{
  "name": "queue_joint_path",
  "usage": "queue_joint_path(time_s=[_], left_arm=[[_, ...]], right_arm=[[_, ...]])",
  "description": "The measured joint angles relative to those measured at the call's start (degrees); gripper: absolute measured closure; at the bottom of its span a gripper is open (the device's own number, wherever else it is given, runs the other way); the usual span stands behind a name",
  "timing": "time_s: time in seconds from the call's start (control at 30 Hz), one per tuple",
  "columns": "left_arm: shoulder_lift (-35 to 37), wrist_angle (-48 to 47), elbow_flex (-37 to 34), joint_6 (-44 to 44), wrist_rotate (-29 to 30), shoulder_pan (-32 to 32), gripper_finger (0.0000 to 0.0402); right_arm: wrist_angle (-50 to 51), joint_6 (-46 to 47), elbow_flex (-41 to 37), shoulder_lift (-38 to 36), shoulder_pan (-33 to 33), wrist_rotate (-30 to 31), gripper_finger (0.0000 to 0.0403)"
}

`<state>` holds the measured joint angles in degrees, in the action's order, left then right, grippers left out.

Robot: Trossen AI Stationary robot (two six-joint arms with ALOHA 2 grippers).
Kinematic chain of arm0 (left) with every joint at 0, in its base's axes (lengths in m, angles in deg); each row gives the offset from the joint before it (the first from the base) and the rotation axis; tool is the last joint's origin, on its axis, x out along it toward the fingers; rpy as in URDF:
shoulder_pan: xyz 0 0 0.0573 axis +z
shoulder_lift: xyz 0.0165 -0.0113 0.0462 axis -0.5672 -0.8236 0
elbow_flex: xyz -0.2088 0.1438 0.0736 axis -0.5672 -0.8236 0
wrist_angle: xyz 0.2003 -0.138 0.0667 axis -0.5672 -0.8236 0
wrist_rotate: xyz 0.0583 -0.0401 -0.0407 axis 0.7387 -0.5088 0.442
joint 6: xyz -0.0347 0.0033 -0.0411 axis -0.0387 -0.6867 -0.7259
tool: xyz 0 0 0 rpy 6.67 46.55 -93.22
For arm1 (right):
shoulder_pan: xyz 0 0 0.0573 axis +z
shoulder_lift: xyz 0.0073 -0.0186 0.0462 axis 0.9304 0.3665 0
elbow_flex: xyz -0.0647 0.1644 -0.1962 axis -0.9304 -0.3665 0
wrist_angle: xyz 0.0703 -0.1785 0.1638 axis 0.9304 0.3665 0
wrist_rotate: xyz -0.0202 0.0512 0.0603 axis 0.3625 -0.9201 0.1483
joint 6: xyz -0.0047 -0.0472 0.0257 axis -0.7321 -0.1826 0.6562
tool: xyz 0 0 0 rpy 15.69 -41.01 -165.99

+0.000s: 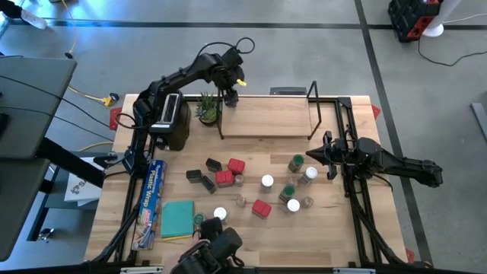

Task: Shelf spices
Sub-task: Put the top right green seasoning bottle on the shelf aligned with the other green seasoning bottle

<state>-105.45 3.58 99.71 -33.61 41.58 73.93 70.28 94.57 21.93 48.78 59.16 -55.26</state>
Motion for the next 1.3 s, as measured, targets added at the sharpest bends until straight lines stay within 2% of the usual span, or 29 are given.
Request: queue_joint_path(time_s=[0.6, 0.87, 1.07, 1.13, 1.23, 1.3], left_arm=[[0.09, -8.18, 12.35, -3.04, -0.52, -0.07, 0.0109], [1.3, -11.42, 14.57, -2.1, -4.31, -1.12, 0.0109], [4.61, -12.3, 14.55, -1.74, -9.26, -4.63, 0.0109], [5.7, -12.9, 14.55, -3.83, -13.89, -7.05, 0.011], [7.1, -12.03, 13.65, -6.16, -23.7, -12.99, 0.011], [8.74, -9.55, 10.62, -6.57, -24.09, -18.56, 0.011]], right_arm=[[0.01, -0.01, 0.0, 0.0, 0.01, -0.01, 0.0403], [0.01, 0.0, 0.0, 0.02, 0.02, -0.02, 0.0403], [0.01, 0.0, -0.01, 0.02, 0.01, -0.01, 0.0403], [0.0, 0.0, 0.0, 0.02, 0.0, -0.02, 0.0403], [0.02, -0.01, -0.02, 0.02, 0.02, -0.02, 0.0403], [0.01, -0.01, -0.01, 0.02, 0.01, -0.01, 0.0403]])
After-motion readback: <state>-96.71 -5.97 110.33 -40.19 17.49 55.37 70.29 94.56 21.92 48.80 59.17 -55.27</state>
